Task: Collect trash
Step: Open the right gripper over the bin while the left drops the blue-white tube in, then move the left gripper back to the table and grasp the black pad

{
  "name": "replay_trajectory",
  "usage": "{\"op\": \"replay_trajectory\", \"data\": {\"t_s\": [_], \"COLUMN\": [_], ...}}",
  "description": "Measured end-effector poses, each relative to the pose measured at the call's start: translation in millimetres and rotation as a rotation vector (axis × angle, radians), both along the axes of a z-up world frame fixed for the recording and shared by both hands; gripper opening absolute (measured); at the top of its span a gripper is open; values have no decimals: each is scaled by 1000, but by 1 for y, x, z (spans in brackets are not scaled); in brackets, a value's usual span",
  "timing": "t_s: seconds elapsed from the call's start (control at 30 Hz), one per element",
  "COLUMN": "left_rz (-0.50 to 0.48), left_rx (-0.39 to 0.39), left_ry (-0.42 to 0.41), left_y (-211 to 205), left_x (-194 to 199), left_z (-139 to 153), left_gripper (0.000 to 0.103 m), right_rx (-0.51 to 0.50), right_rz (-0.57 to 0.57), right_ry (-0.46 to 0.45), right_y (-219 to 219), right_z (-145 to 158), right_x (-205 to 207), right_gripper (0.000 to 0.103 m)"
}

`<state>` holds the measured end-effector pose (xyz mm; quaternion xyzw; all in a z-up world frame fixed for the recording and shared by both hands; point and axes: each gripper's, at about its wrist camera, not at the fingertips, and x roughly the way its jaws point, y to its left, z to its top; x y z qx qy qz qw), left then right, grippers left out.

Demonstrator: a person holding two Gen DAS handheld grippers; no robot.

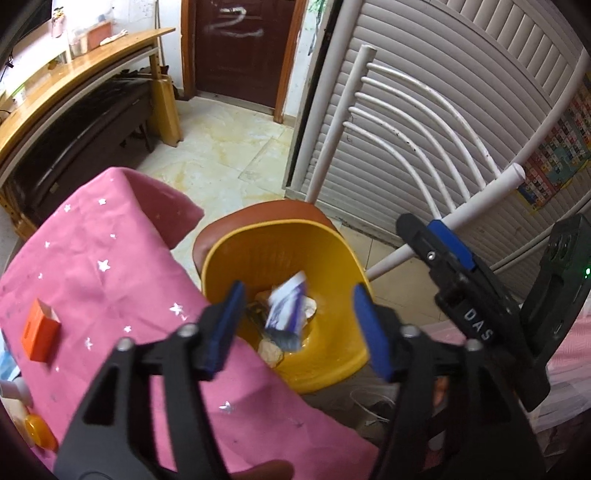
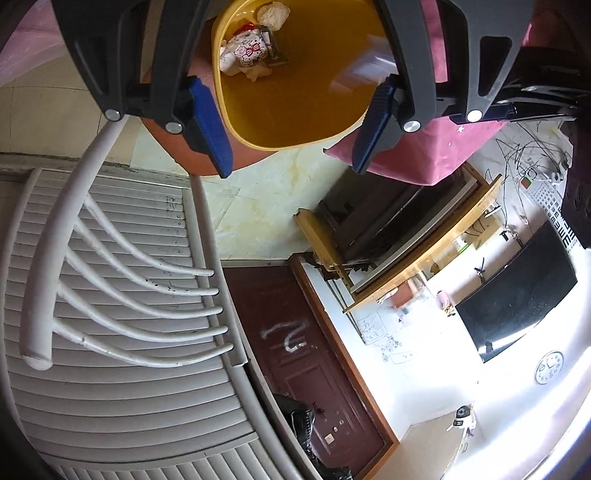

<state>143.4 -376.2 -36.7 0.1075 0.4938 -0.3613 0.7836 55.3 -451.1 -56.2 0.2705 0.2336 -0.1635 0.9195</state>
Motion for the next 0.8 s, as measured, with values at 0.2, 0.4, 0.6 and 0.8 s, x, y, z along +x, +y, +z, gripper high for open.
{"op": "replay_trajectory", "data": {"t_s": [0.2, 0.4, 0.6, 0.8], "left_rz": [24, 71, 155, 248], "left_rx": [-4, -46, -111, -128], "left_ry": [6, -1, -59, -103], "left_y": [14, 49, 97, 157], "left_x": [-1, -2, -6, -6], "left_z": [-2, 9, 28, 40], "left_gripper": [63, 65, 74, 74], "right_rx": [-10, -19, -55, -84], "right_rz": [20, 42, 103, 184], "right_ry": [6, 2, -7, -7], "right_y": [5, 7, 25, 53], "right_z": [0, 2, 6, 11], "right_x": [2, 6, 13, 27], "right_gripper": [62, 62, 67, 69]}}
